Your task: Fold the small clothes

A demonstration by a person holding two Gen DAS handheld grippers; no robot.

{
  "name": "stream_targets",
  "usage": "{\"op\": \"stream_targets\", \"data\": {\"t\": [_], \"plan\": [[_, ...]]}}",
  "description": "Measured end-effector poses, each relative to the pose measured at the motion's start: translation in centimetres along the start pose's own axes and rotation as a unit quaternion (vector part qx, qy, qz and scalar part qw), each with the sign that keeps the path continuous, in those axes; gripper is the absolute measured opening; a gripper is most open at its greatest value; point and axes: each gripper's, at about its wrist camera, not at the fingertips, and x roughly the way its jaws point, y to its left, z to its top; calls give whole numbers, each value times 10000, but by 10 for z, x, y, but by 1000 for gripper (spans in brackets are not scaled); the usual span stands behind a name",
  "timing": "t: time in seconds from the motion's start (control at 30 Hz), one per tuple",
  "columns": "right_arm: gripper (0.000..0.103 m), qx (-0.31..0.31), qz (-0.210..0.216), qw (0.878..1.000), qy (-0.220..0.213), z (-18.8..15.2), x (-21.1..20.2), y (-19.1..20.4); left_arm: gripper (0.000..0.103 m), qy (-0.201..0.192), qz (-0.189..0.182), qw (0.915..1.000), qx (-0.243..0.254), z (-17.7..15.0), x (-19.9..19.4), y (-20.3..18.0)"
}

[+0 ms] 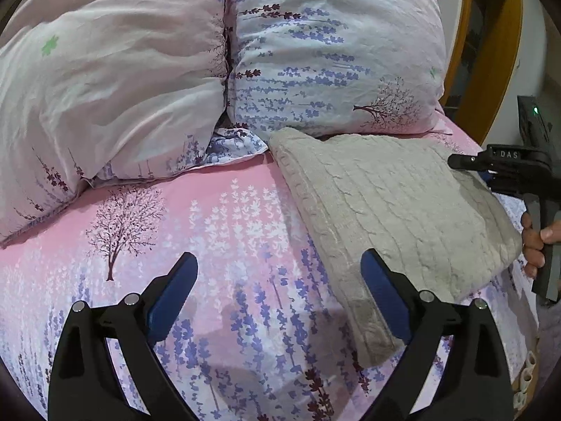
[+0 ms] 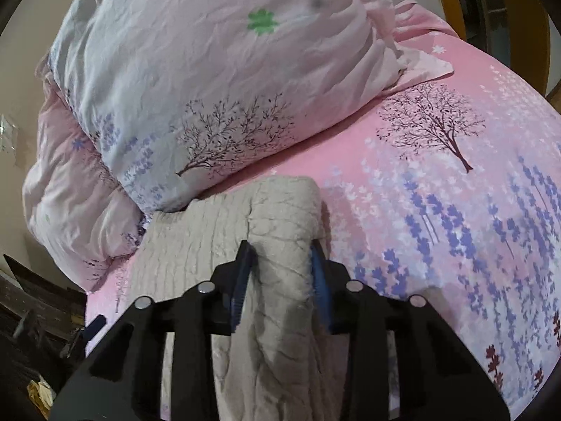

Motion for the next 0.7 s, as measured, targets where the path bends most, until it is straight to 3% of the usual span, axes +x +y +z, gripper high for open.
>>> {"op": "stream_targets", "data": {"t": [0.2,0.33,0.47,0.5,0.57,0.63,0.7], "plan": [[39,102,104,9998,135,0,3,-3,99,-57,215,9997,98,0,0,-4],[9,-103,15,9998,-192,-3,-5,2,100,-98,310,9993,164,1,-1,-6],[8,192,-267,9991,-254,-2,-1,-12,101,-102,142,9998,92,1,-3,-3],[11,176,-268,9993,-172,-3,3,-13,101,-90,-71,9999,30,0,-4,-1],[25,74,-255,9995,-173,-7,-5,-11,100,-121,-488,9987,-77,-2,-8,2],[53,79,-160,9996,-207,-14,-20,-12,100,-190,-851,9961,-156,-3,-14,4],[54,86,14,9997,-219,-24,-35,-17,99,-186,-1094,9937,-179,-4,-17,3]]}}
